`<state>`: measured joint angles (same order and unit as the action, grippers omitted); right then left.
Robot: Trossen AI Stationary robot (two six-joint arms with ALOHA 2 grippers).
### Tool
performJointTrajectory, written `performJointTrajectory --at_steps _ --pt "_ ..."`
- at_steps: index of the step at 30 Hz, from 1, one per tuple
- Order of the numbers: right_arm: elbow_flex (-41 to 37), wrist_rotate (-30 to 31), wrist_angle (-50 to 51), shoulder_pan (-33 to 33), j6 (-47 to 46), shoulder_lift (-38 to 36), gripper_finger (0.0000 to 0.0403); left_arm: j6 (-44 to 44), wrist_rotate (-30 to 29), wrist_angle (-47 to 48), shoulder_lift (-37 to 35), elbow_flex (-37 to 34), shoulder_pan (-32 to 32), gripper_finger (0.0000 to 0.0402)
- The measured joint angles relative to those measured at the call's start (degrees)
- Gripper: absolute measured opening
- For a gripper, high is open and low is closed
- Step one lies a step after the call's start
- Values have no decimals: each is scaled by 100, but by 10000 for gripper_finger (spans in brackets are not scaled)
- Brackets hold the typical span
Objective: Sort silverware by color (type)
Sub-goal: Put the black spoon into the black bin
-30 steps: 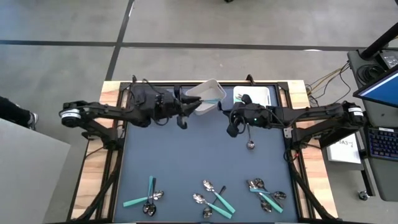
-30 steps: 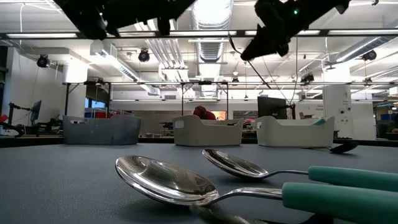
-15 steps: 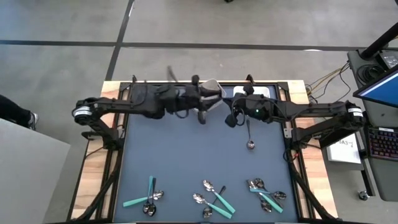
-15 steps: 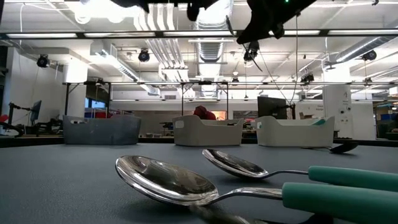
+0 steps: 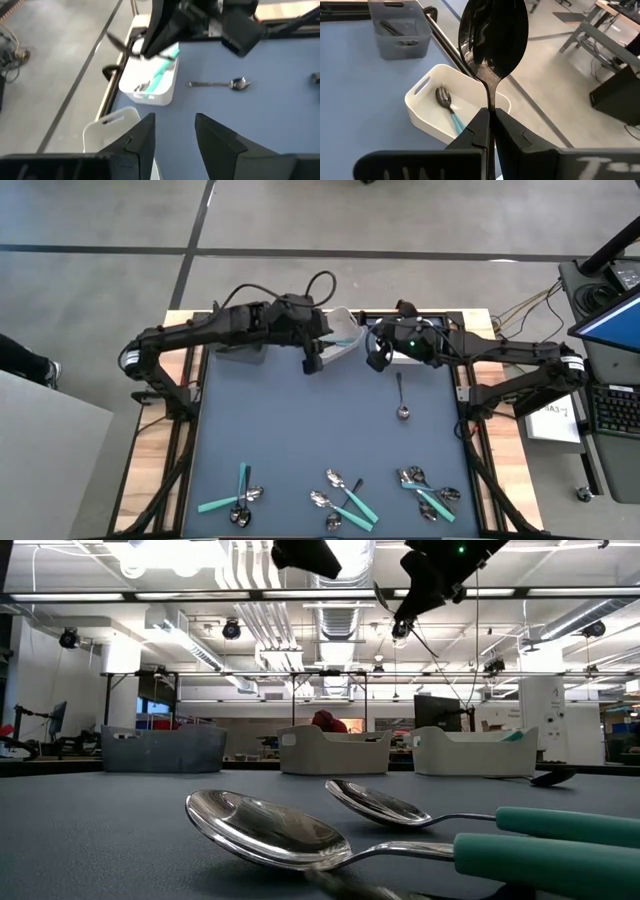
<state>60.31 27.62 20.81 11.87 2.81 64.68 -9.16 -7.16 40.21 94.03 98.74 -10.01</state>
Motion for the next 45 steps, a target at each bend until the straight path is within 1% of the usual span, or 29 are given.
performJointTrajectory --at_steps 2,4,9,11,15,16,19,22,24,27,29,31,33,35,42,45 --pt "-20 -4 -3 19 -49 20 9 98 13 -290 -9 -273 -45 118" --pt "-30 -11 6 18 -66 48 9 223 21 -947 -12 -695 -87 117" --pt "-30 -52 -5 18 -184 126 9 600 -42 -3873 -20 -2068 -105 116" --pt "-31 -57 -4 18 -246 159 9 752 -349 -4824 -23 -2602 -95 116" --pt "-33 -57 -4 18 -280 184 9 1164 -1453 -5958 -25 -3375 -52 116" --pt "-33 -57 -8 18 -278 184 9 1300 -1545 -6199 -27 -3490 -54 116" --pt "-33 -57 -32 18 -278 184 9 1476 -1574 -6868 -32 -3723 -54 116" --pt "-33 -61 -80 18 -135 199 9 1435 -1538 -7134 -32 -3752 -51 116" --pt "-33 -68 -203 -10 162 261 9 1477 -1352 -7152 -17 -3706 -80 116" --pt "-35 -106 -579 -36 623 430 9 1689 -859 -7104 94 -3622 -104 116" --pt "-35 -97 -791 -37 778 556 9 1710 -773 -7038 139 -3547 -95 116" --pt "-36 -48 -975 -33 852 654 9 1710 -1062 -7001 143 -3473 -83 116" --pt "-37 -46 -1012 -30 900 731 9 1700 -1569 -7019 141 -3456 -68 116" --pt "-8 -38 -1046 -32 965 809 9 1613 -1831 -6999 130 -3459 -69 116" --pt "42 -62 -1344 -49 1170 907 9 1556 -1916 -7009 119 -3460 -67 114" --pt "42 -59 -1480 -47 1287 917 9 1559 -1916 -7006 119 -3460 -71 102"
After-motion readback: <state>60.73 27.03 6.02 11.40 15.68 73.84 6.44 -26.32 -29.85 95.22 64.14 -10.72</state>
